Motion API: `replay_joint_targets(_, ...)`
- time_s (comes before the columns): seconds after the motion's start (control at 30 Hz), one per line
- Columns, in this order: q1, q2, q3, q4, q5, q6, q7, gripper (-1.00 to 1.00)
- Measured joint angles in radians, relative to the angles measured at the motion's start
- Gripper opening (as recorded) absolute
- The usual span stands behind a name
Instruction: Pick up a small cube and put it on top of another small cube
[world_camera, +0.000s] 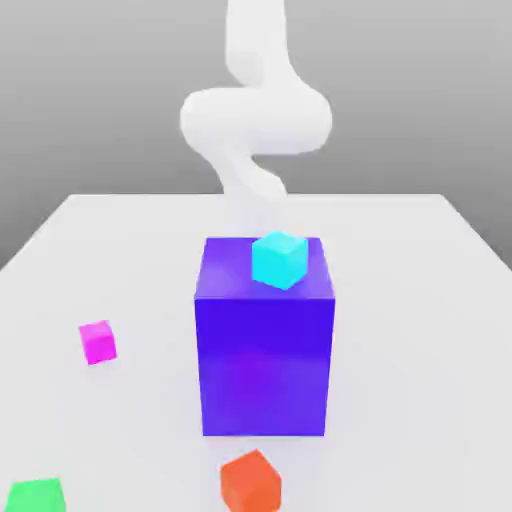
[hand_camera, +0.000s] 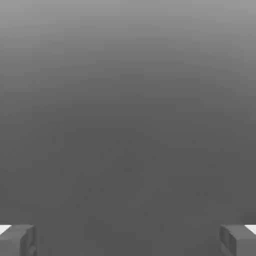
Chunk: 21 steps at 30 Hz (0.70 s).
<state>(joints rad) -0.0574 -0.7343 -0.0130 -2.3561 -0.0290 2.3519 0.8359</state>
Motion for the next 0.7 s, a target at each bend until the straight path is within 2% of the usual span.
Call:
replay_joint_targets(0.4,-0.279,0.316,-0.118,-0.270,-0.112,0.248,0.151,0.00)
replay_joint_targets(0.7,-0.451,0.548,-0.260,-0.469,-0.135,0.434,0.216,0.00)
